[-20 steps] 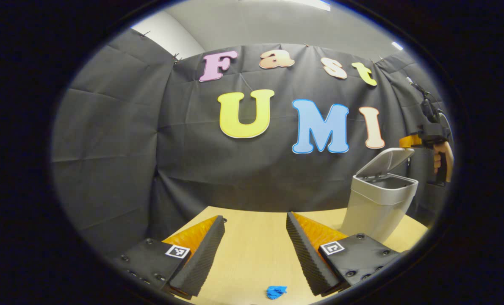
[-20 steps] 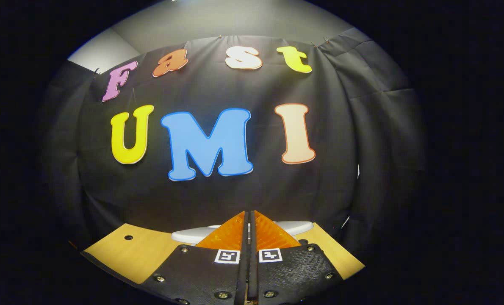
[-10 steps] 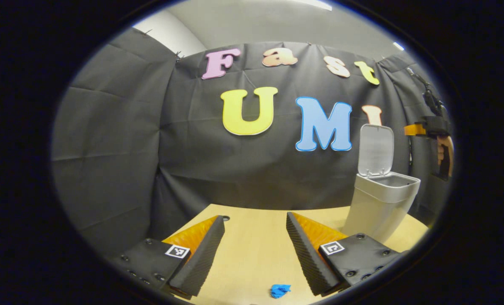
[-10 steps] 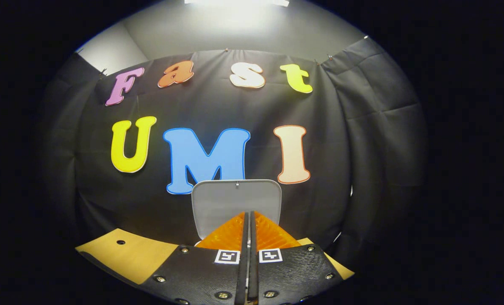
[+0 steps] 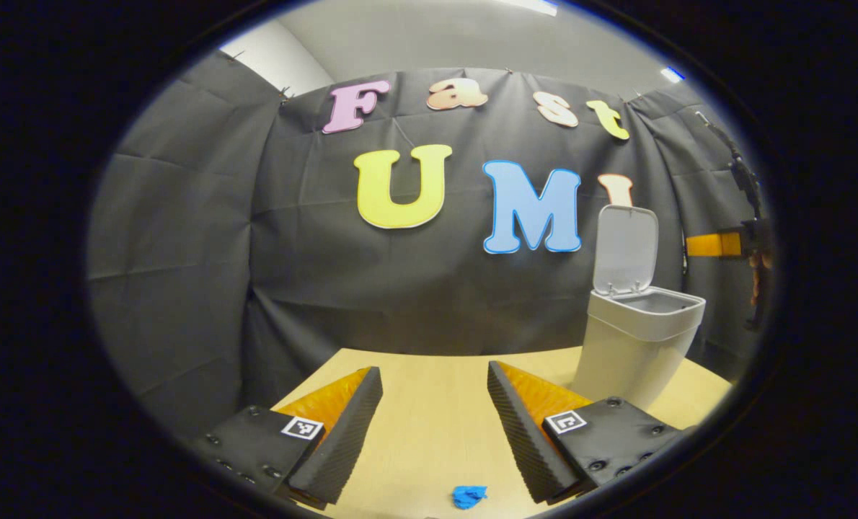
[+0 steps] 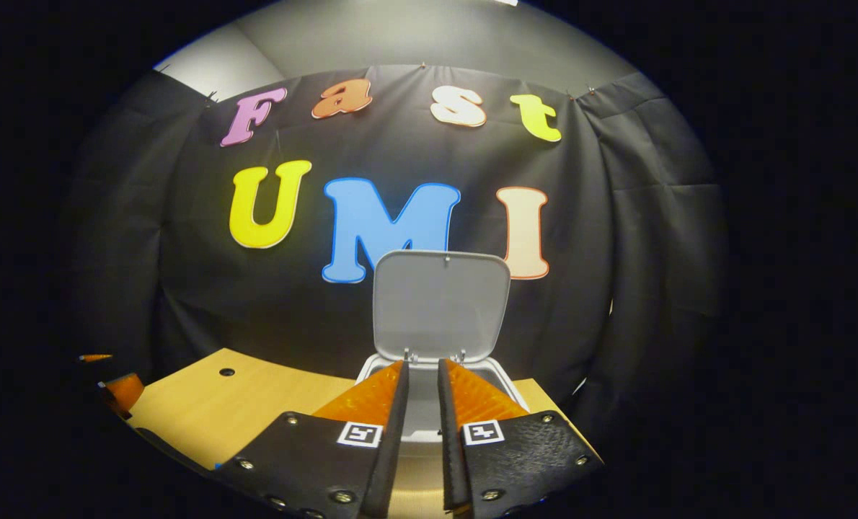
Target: Press the lid of the desktop garbage bin to open it, pick up the crumpled paper on the desktop and throw it into the bin, then pick up the pop can on the desktop and drop it into the bin, and finally close the garbage bin lid.
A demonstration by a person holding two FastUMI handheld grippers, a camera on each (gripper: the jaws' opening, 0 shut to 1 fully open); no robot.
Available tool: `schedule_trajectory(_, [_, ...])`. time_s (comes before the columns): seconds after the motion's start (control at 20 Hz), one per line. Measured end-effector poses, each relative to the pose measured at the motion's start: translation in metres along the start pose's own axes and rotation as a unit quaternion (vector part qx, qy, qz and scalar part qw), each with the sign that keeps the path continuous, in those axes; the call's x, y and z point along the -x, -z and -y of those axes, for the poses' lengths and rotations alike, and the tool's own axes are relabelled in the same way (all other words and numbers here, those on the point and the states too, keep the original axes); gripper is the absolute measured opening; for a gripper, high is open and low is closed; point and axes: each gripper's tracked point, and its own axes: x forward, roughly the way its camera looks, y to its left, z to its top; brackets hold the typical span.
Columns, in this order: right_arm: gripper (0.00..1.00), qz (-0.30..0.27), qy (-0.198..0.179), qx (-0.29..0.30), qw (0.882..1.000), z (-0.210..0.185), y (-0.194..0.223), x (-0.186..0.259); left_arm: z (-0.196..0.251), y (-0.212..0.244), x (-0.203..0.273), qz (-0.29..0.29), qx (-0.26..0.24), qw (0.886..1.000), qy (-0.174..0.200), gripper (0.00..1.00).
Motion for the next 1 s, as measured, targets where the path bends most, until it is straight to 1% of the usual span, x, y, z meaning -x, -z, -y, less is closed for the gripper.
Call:
schedule_trajectory(0.15, [0.83, -0.03, -0.017, 0.002, 0.999, -0.017, 0.026, 0.01, 0.007, 0.0, -0.003, -0.002, 0.001, 1.0, 0.013, 1.0])
schedule_trajectory(0.2, [0.8, -0.037, -0.019, 0.001, 0.999, -0.021, 0.033, 0.015, 0.009, 0.002, -0.003, -0.003, 0.001, 1.0, 0.018, 1.0])
schedule_trajectory(0.25, [0.98, -0.042, -0.021, 0.001, 0.999, -0.025, 0.04, 0.019, 0.011, 0.005, -0.003, -0.007, -0.001, 1.0, 0.022, 1.0])
schedule_trajectory(0.3, [0.93, -0.045, -0.024, -0.001, 0.999, -0.031, 0.045, 0.024, 0.011, 0.009, -0.003, -0.011, -0.005, 1.0, 0.023, 1.0])
schedule_trajectory(0.35, [0.96, -0.046, -0.028, -0.004, 0.999, -0.037, 0.048, 0.03, 0.011, 0.014, -0.003, -0.017, -0.008, 1.0, 0.025, 1.0])
schedule_trajectory(0.5, [0.96, -0.042, -0.038, -0.006, 0.998, -0.051, 0.055, 0.046, 0.013, 0.038, -0.002, -0.046, -0.006, 0.998, 0.035, 1.0])
schedule_trajectory(0.7, [0.96, -0.028, -0.039, -0.003, 0.999, -0.065, 0.055, 0.066, 0.016, 0.087, -0.004, -0.106, 0.003, 0.993, 0.051, 1.0])
schedule_trajectory(0.8, [0.96, -0.024, -0.04, 0.002, 0.999, -0.07, 0.055, 0.071, 0.019, 0.122, -0.006, -0.151, 0.007, 0.987, 0.059, 1.0])
schedule_trajectory(0.85, [0.96, -0.025, -0.038, 0.006, 0.999, -0.071, 0.055, 0.074, 0.021, 0.139, -0.006, -0.177, 0.013, 0.982, 0.062, 0.96])
schedule_trajectory(0.9, [0.96, -0.026, -0.037, 0.009, 0.999, -0.072, 0.057, 0.078, 0.023, 0.155, -0.007, -0.204, 0.017, 0.977, 0.065, 1.0])
schedule_trajectory(1.0, [0.96, -0.03, -0.035, 0.008, 0.999, -0.073, 0.06, 0.082, 0.023, 0.177, -0.01, -0.248, 0.025, 0.966, 0.068, 0.96])
